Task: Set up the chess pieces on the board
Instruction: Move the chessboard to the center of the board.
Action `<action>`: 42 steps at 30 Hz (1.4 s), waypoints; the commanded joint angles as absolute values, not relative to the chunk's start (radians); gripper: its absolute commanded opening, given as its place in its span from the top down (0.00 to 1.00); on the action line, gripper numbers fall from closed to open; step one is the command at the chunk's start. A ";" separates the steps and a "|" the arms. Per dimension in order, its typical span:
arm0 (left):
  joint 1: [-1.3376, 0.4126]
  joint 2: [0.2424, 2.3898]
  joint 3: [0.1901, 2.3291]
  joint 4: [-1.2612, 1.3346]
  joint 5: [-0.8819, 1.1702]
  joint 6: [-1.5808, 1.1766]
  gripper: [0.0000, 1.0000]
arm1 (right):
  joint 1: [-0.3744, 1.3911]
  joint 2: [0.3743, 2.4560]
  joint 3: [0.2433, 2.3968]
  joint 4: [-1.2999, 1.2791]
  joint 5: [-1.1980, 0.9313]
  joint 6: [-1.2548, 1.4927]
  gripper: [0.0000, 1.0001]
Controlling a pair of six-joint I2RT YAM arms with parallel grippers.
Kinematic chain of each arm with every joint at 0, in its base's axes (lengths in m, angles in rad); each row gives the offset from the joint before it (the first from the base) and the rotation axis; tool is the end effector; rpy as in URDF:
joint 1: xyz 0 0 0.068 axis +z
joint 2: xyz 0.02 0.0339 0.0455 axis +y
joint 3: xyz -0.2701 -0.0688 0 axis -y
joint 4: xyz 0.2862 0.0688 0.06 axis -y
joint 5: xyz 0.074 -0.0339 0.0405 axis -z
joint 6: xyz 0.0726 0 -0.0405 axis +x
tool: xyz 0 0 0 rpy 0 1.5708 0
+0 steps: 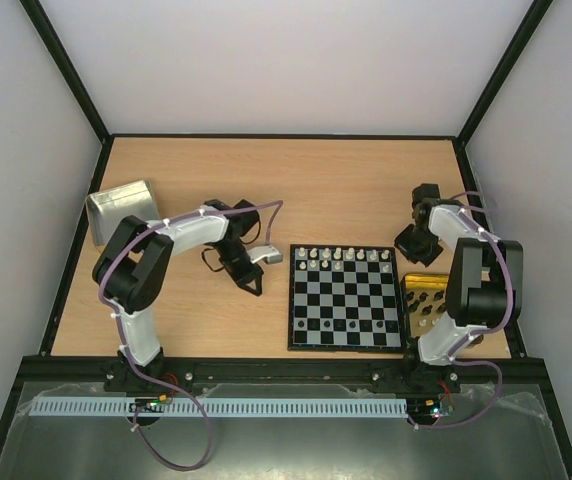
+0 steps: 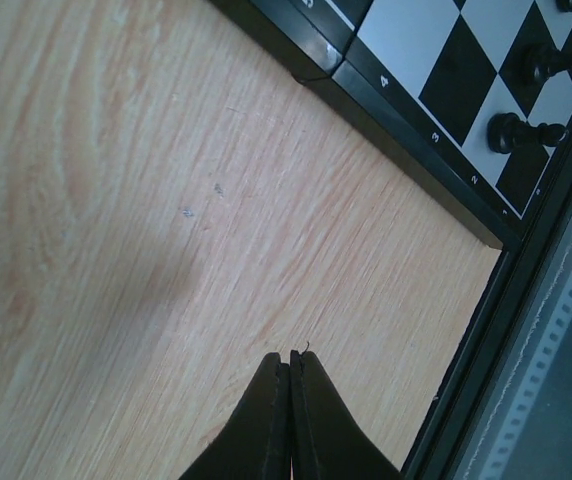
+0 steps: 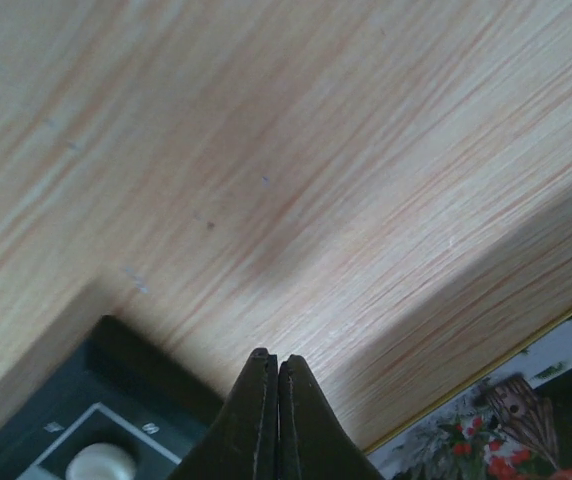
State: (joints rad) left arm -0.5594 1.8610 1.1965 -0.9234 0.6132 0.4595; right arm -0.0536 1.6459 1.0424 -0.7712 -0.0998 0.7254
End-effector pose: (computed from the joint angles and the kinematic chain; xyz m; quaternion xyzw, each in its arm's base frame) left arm 0.2807 -0.2250 0.1097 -0.4627 -0.8335 0.3010 0.0232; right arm 0.3384 -0.0109 0.1264 0.3729 0.9214 0.0791 0.0759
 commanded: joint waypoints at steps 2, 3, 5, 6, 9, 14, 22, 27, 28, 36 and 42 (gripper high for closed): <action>-0.565 1.874 1.173 -0.910 0.636 0.449 0.98 | -0.060 1.680 0.990 -0.742 -0.115 0.702 0.98; -0.565 1.873 1.169 -0.908 0.634 0.449 0.98 | -0.060 1.684 0.985 -0.735 -0.120 0.700 0.98; -0.565 1.872 1.162 -0.904 0.632 0.449 0.98 | -0.060 1.688 0.980 -0.727 -0.133 0.700 0.98; -0.565 1.873 1.159 -0.903 0.633 0.449 0.98 | -0.060 1.687 0.979 -0.725 -0.138 0.700 0.98; -0.565 1.879 1.157 -0.902 0.642 0.449 0.98 | -0.060 1.685 0.973 -0.723 -0.154 0.696 0.98; -0.565 1.893 1.166 -0.899 0.656 0.447 0.98 | -0.060 1.671 0.936 -0.710 -0.194 0.701 0.98; -0.564 1.917 1.183 -0.904 0.657 0.446 0.98 | -0.058 1.647 0.884 -0.689 -0.257 0.710 0.98; -0.561 1.917 1.187 -0.906 0.659 0.446 0.98 | -0.050 1.644 0.874 -0.685 -0.305 0.718 0.98; -0.559 1.917 1.187 -0.908 0.660 0.448 0.98 | -0.043 1.642 0.872 -0.684 -0.312 0.721 0.98; -0.542 1.929 1.196 -0.905 0.651 0.446 0.98 | 0.035 1.637 0.894 -0.683 -0.342 0.768 0.98; -0.515 1.947 1.184 -0.888 0.630 0.439 0.98 | 0.078 1.636 0.900 -0.672 -0.359 0.802 0.98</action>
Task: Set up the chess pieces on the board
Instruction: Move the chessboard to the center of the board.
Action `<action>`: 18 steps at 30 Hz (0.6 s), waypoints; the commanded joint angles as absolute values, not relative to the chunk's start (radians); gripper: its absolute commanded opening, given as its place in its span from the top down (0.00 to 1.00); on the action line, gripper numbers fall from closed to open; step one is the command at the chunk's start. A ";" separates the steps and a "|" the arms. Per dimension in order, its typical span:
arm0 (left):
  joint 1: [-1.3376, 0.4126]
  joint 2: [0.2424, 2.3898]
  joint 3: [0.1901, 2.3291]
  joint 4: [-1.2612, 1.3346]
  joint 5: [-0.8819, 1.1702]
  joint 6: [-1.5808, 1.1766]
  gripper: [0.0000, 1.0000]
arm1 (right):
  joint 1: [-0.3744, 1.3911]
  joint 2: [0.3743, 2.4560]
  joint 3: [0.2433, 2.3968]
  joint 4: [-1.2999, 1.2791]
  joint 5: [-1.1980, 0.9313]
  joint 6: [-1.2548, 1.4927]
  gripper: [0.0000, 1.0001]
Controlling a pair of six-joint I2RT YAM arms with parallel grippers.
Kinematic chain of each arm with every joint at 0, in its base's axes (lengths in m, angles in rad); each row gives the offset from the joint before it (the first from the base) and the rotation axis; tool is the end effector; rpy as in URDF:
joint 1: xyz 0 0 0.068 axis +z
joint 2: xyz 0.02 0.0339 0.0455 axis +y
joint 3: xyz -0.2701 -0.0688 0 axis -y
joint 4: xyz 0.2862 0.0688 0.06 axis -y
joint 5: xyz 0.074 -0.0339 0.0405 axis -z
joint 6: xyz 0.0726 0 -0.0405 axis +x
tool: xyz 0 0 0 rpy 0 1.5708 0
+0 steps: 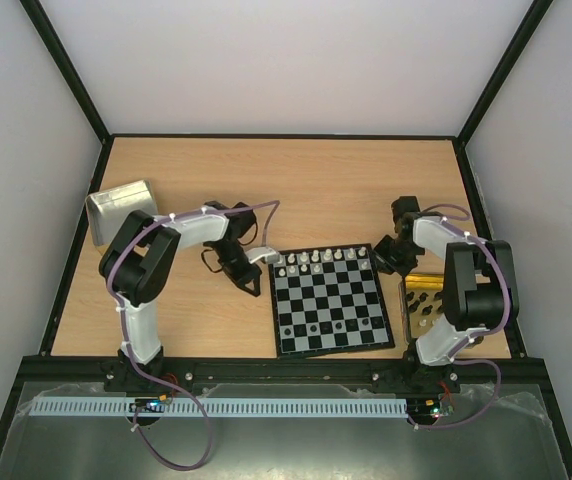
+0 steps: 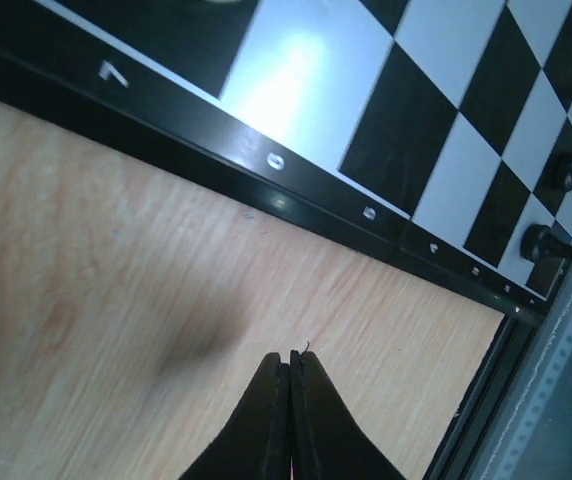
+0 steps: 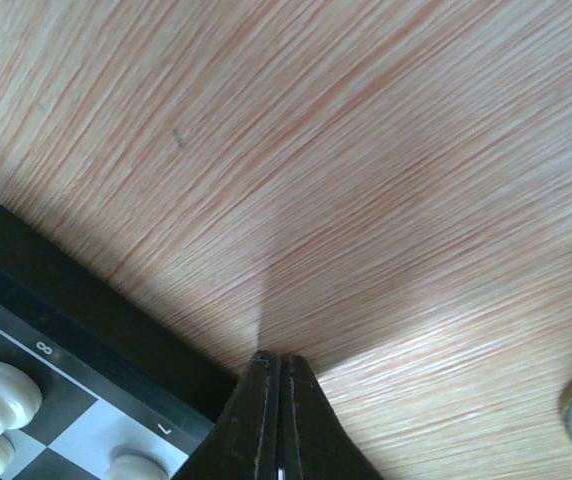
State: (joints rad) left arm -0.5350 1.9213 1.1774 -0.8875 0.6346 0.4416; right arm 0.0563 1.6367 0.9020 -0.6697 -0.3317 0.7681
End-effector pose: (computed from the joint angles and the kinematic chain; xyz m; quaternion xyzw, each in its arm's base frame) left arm 0.2843 -0.2185 0.0853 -0.4372 -0.8431 0.3102 0.0433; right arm 0.3122 0.0413 0.0950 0.3296 0.9261 0.1836 0.0092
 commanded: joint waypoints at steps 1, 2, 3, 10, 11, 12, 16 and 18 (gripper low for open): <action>-0.509 1.950 1.182 -0.885 0.628 0.438 0.98 | 0.083 1.636 0.899 -0.669 -0.364 0.805 0.98; -0.505 1.954 1.179 -0.881 0.625 0.438 0.98 | 0.087 1.635 0.899 -0.667 -0.367 0.811 0.98; -0.498 1.958 1.176 -0.876 0.623 0.437 0.98 | 0.093 1.633 0.899 -0.666 -0.369 0.813 0.98; -0.467 1.983 1.165 -0.797 0.564 0.393 0.98 | 0.123 1.629 0.888 -0.649 -0.389 0.832 0.98; -0.464 1.990 1.168 -0.788 0.558 0.383 0.98 | 0.126 1.628 0.888 -0.648 -0.390 0.835 0.98; -0.463 1.996 1.171 -0.781 0.554 0.378 0.98 | 0.128 1.626 0.889 -0.646 -0.392 0.836 0.98; -0.459 2.026 1.207 -0.776 0.545 0.367 0.98 | 0.132 1.627 0.888 -0.646 -0.396 0.839 0.98; -0.455 2.041 1.225 -0.775 0.533 0.362 0.98 | 0.131 1.629 0.889 -0.644 -0.398 0.837 0.98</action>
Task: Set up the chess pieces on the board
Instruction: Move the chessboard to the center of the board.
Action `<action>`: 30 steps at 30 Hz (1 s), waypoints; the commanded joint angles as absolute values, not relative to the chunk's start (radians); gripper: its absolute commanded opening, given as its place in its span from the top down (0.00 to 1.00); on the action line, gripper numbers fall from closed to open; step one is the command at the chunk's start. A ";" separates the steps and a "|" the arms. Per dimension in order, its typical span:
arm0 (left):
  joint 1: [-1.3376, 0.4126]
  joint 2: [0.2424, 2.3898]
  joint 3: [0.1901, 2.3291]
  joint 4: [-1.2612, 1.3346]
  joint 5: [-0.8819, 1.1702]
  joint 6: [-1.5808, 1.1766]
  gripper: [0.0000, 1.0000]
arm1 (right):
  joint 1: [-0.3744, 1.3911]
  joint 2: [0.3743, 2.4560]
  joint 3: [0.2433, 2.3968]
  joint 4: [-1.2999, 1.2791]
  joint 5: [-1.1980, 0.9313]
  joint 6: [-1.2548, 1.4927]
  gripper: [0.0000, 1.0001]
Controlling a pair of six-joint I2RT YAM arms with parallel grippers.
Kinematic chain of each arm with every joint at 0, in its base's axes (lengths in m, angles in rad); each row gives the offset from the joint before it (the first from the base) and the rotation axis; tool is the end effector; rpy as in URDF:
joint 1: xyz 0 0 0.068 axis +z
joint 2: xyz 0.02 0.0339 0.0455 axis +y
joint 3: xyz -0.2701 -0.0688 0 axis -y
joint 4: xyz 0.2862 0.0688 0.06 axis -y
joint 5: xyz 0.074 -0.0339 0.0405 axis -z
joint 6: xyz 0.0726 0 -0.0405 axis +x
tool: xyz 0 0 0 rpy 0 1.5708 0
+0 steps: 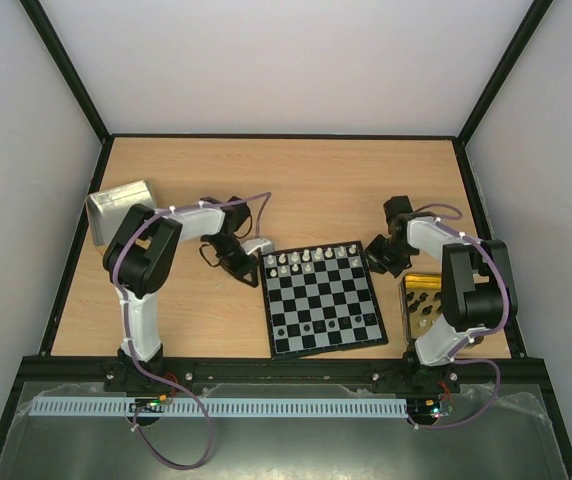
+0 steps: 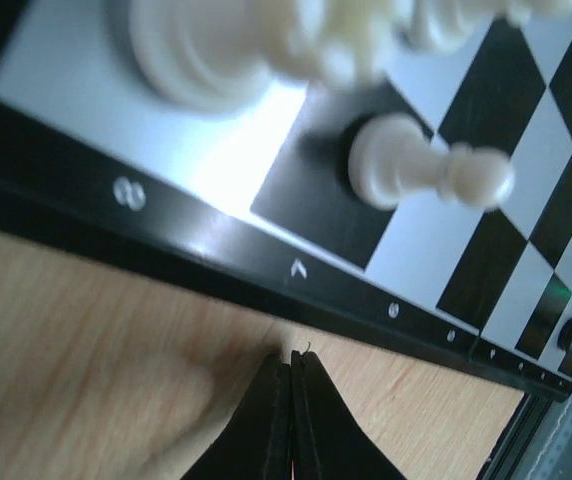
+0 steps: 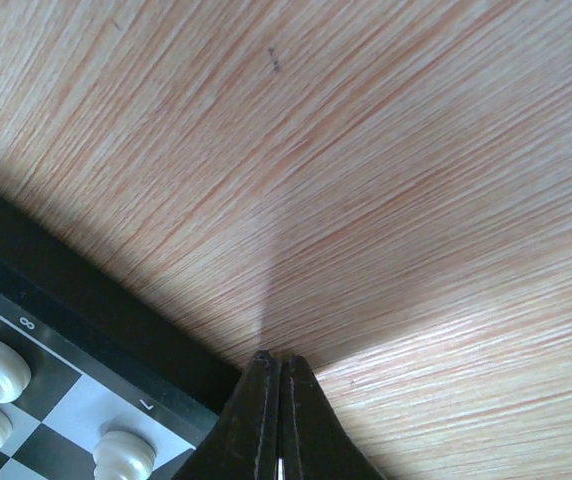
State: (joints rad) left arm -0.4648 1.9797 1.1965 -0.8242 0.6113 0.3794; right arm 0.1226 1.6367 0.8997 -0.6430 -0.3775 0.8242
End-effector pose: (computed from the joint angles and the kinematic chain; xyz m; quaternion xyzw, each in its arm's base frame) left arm 0.3100 -0.2020 0.0686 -0.3856 -0.8721 0.2998 0.0303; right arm 0.3112 0.0653 0.0962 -0.3192 -0.9244 -0.2089 0.0019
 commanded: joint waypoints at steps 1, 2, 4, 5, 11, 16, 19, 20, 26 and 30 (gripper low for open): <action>-0.452 2.046 1.232 -0.774 0.528 0.360 0.98 | 0.131 1.630 0.889 -0.643 -0.401 0.837 0.98; -0.449 2.054 1.239 -0.772 0.522 0.359 0.98 | 0.133 1.630 0.889 -0.640 -0.405 0.839 0.98; -0.438 2.062 1.252 -0.769 0.515 0.354 0.98 | 0.135 1.631 0.889 -0.637 -0.408 0.839 0.98; -0.431 2.066 1.257 -0.769 0.513 0.352 0.98 | 0.137 1.634 0.889 -0.636 -0.409 0.839 0.98; -0.388 2.087 1.278 -0.762 0.497 0.349 0.98 | 0.153 1.650 0.905 -0.631 -0.413 0.846 0.98; -0.353 2.102 1.288 -0.762 0.492 0.354 0.98 | 0.178 1.667 0.918 -0.620 -0.417 0.862 0.98; -0.341 2.106 1.289 -0.764 0.494 0.357 0.98 | 0.200 1.679 0.930 -0.614 -0.418 0.875 0.98; -0.339 2.107 1.289 -0.764 0.496 0.358 0.98 | 0.209 1.685 0.936 -0.612 -0.419 0.881 0.98; -0.325 2.114 1.291 -0.764 0.496 0.362 0.98 | 0.261 1.712 0.966 -0.598 -0.427 0.913 0.98; -0.311 2.117 1.302 -0.773 0.495 0.365 0.98 | 0.299 1.722 0.985 -0.599 -0.423 0.928 0.98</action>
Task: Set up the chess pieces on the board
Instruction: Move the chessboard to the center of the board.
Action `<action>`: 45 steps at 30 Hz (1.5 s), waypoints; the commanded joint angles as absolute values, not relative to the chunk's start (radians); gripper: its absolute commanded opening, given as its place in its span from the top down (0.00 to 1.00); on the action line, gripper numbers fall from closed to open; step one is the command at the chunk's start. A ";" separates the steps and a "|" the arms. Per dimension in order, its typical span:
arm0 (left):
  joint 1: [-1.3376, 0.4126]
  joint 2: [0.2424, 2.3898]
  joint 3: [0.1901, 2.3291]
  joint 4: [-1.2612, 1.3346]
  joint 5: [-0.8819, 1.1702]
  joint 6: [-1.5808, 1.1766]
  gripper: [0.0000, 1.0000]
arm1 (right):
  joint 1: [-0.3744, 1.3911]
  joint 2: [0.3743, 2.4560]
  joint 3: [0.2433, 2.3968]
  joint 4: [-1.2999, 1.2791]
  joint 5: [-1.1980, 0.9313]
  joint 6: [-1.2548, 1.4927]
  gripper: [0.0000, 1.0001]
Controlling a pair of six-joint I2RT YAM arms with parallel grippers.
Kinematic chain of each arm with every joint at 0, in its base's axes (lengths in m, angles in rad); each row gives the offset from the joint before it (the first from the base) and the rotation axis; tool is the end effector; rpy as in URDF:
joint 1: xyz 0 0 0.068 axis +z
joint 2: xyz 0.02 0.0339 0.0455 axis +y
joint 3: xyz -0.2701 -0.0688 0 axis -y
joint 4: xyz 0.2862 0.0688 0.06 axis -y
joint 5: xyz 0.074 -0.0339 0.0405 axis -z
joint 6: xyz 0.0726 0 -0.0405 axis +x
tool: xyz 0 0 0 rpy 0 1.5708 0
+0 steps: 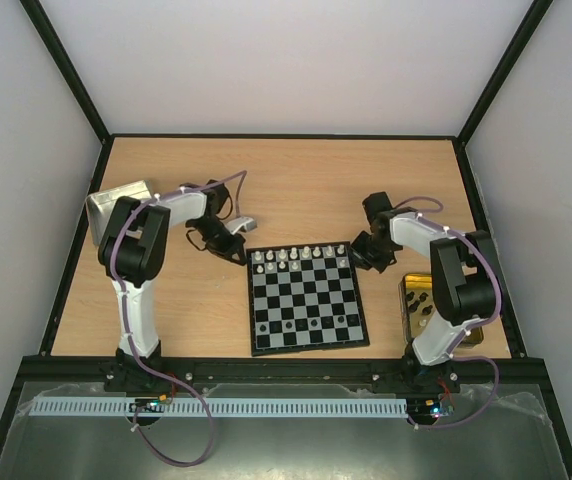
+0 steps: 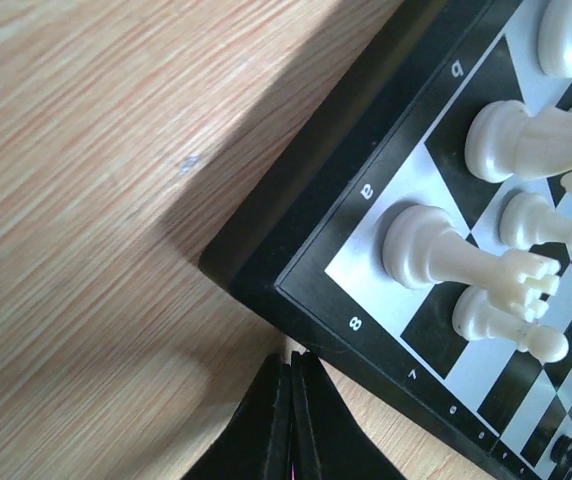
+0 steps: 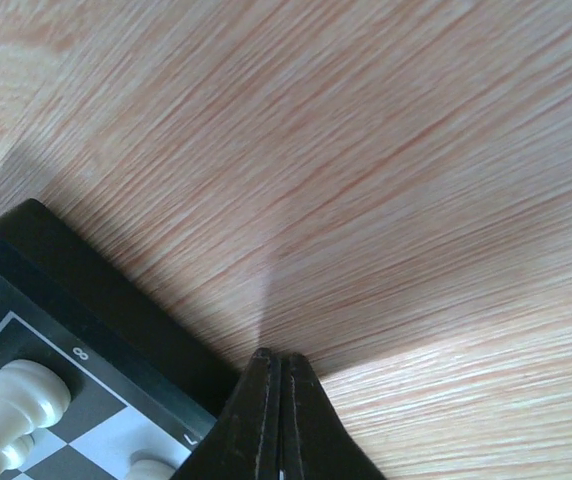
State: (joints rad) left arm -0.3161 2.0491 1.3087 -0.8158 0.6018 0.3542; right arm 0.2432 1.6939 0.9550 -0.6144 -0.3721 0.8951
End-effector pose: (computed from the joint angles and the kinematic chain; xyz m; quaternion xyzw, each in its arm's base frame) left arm 0.3655 -0.1628 0.0707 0.3162 0.9012 -0.2962 0.0126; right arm 0.3195 0.1065 0.0949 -0.2938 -0.9319 -0.2124 0.0093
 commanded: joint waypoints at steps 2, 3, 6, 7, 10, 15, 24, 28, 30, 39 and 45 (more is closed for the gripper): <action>-0.304 2.113 1.302 -0.776 0.491 0.371 0.98 | 0.309 1.719 0.982 -0.598 -0.424 0.935 0.98; -0.302 2.111 1.301 -0.775 0.485 0.372 0.98 | 0.312 1.716 0.977 -0.595 -0.424 0.938 0.98; -0.288 2.109 1.301 -0.779 0.479 0.378 0.98 | 0.331 1.706 0.962 -0.589 -0.425 0.944 0.98; -0.283 2.110 1.302 -0.781 0.479 0.378 0.98 | 0.337 1.703 0.957 -0.588 -0.424 0.945 0.98; -0.269 2.109 1.302 -0.782 0.477 0.379 0.98 | 0.355 1.697 0.944 -0.574 -0.428 0.954 0.98; -0.256 2.108 1.300 -0.785 0.475 0.381 0.98 | 0.382 1.702 0.948 -0.564 -0.433 0.969 0.98; -0.246 2.080 1.257 -0.785 0.465 0.388 0.98 | 0.403 1.719 0.962 -0.560 -0.421 0.964 0.98; -0.235 2.065 1.246 -0.784 0.455 0.390 0.98 | 0.407 1.725 0.978 -0.563 -0.418 0.960 0.98; -0.227 2.053 1.244 -0.784 0.452 0.387 0.98 | 0.411 1.729 0.985 -0.568 -0.416 0.961 0.98; -0.211 2.026 1.218 -0.788 0.440 0.388 0.98 | 0.417 1.708 0.986 -0.600 -0.379 0.954 0.98; -0.210 2.000 1.171 -0.769 0.427 0.385 0.98 | 0.416 1.691 0.992 -0.637 -0.333 0.932 0.98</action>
State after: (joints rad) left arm -0.2108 1.9812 1.2343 -0.7784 0.5377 0.3740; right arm 0.4007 1.7058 0.9680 -0.5980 -0.3515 0.9466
